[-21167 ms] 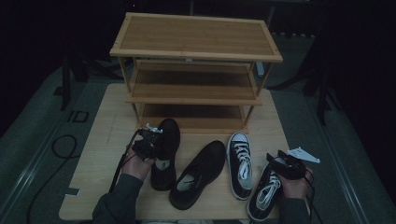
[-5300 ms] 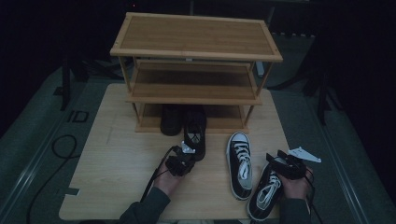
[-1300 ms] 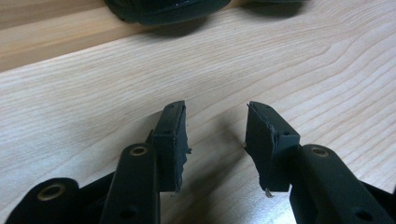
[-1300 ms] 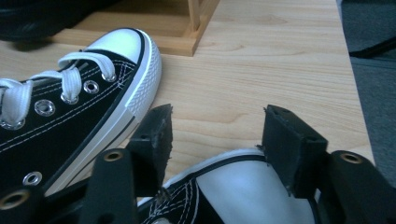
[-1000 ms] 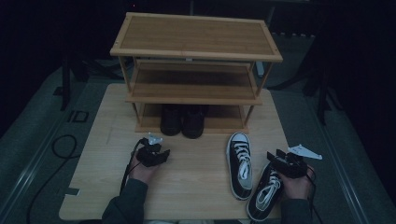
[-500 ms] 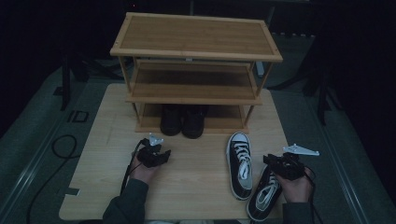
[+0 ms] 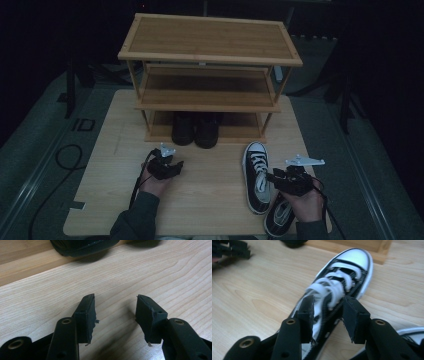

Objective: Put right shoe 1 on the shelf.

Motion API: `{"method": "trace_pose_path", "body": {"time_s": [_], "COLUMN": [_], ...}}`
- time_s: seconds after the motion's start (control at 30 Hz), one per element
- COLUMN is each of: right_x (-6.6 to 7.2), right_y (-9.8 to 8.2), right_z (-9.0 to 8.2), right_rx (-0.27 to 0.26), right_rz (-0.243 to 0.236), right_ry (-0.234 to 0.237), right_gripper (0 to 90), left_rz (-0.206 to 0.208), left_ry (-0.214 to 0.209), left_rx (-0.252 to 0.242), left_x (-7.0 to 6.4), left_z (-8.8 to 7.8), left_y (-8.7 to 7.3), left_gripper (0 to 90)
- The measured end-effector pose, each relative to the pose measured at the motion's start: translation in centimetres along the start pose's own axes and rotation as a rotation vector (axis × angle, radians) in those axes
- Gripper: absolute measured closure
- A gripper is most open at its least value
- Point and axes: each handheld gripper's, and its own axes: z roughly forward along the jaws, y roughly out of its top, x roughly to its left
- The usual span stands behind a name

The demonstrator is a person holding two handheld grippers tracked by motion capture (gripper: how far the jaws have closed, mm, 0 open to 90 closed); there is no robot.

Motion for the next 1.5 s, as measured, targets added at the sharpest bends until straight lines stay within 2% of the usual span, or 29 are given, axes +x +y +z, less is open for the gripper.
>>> {"method": "trace_pose_path", "body": {"time_s": [0.13,0.27,0.33,0.6,0.67,0.87,1.03,1.13,1.27,1.4,1.5], "right_x": [0.9,1.1,1.2,1.5,1.6,1.6,1.8,1.5,1.5,2.1,2.2], "right_y": [0.2,0.0,0.0,0.4,0.5,0.8,1.0,0.9,1.3,1.9,2.2], "right_z": [1.0,1.7,1.9,2.5,2.7,4.0,4.3,4.3,4.6,4.9,4.9], "right_rx": [0.065,0.118,0.134,0.193,0.211,0.280,0.284,0.255,0.255,0.258,0.256], "right_rz": [-0.034,-0.039,-0.040,-0.058,-0.044,-0.046,-0.056,-0.046,-0.095,-0.155,-0.168], "right_ry": [-0.069,-0.119,-0.112,-0.159,-0.170,-0.208,-0.244,-0.202,-0.156,-0.148,-0.147], "right_gripper": [63.0,72.2,76.1,78.0,79.2,77.0,86.6,87.0,87.0,87.0,87.1], "left_rz": [0.000,0.001,0.001,0.004,0.005,0.006,0.007,0.009,0.023,0.023,0.023], "left_ry": [-0.001,-0.003,-0.003,-0.002,-0.003,-0.002,0.000,0.002,0.012,0.011,0.011], "left_rx": [0.001,0.001,0.001,0.002,0.002,0.002,0.001,0.000,0.001,0.001,0.001], "left_x": [0.0,0.0,0.0,0.0,0.0,0.0,0.0,0.0,-0.2,-0.2,-0.2], "left_z": [0.0,0.0,0.0,0.0,0.0,0.0,0.0,0.1,0.1,0.1,0.1], "left_y": [0.0,0.0,0.0,0.0,0.0,0.0,0.0,0.1,0.1,0.1,0.1], "left_gripper": [50.5,50.5,50.5,50.4,50.4,50.4,50.4,50.4,50.1,49.9,49.9]}}
